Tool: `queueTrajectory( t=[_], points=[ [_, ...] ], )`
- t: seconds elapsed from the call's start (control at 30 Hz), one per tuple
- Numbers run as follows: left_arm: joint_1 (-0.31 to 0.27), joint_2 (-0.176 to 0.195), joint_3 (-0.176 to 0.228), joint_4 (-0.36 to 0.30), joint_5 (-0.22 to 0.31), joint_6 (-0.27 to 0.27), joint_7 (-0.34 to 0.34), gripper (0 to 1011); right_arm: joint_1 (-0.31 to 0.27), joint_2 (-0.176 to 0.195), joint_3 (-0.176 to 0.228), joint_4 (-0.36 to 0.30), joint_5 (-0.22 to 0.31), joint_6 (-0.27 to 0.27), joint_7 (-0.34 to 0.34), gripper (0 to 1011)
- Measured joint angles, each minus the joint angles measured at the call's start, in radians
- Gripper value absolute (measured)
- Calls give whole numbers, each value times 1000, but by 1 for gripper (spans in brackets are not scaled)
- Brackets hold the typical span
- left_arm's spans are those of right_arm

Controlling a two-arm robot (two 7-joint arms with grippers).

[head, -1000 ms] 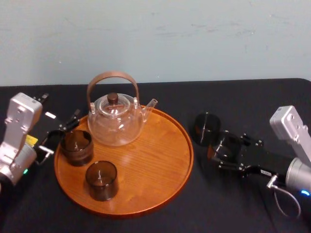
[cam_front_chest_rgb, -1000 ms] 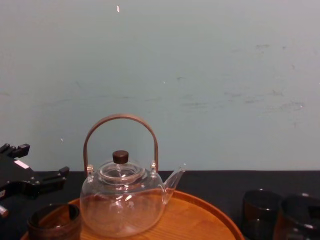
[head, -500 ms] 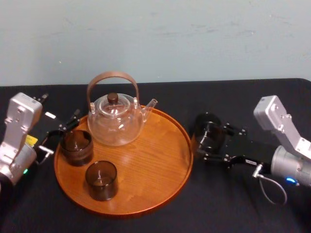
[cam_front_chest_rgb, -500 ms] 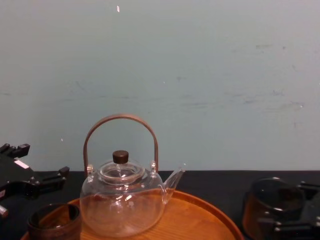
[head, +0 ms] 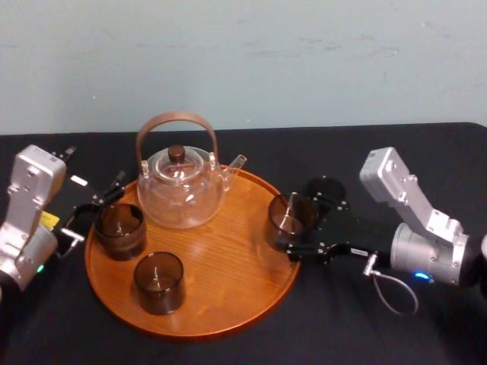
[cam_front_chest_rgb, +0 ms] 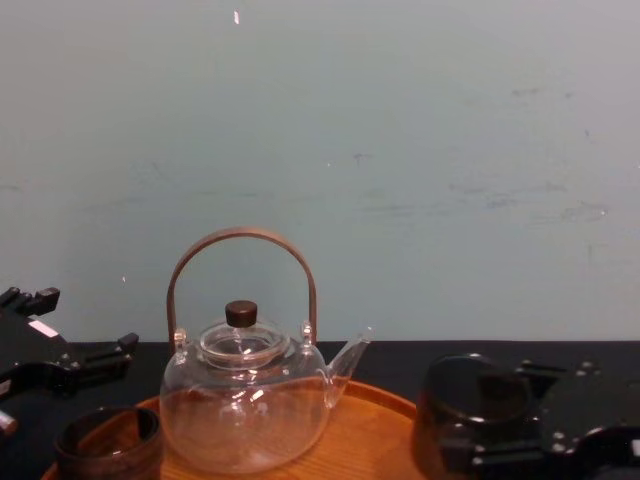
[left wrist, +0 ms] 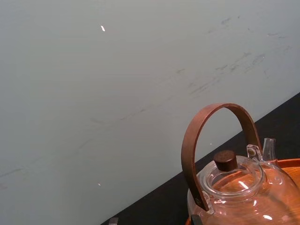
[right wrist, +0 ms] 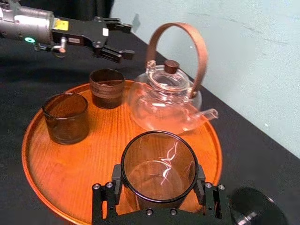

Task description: Pick up the glass from the table and place it on the tray.

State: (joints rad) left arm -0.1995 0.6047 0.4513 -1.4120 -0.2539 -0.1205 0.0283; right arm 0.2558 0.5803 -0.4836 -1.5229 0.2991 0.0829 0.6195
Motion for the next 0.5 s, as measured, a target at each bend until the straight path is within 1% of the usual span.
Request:
queueTrajectory(
  t=[0.17, 0.23, 0.27, 0.5],
  points=[
    [0, 0, 0, 0, 0, 0, 0, 1001, 27, -20, -31, 23, -3, -9, 13, 904],
    [0, 0, 0, 0, 0, 0, 0, 1001, 31, -22, -35, 26, -3, -11, 15, 904],
    [0, 0, 0, 0, 0, 0, 0, 1001, 40, -30, -47, 37, -4, -15, 19, 904],
    [0, 0, 0, 0, 0, 0, 0, 1001, 59, -46, -77, 62, -8, -19, 28, 904]
  ],
)
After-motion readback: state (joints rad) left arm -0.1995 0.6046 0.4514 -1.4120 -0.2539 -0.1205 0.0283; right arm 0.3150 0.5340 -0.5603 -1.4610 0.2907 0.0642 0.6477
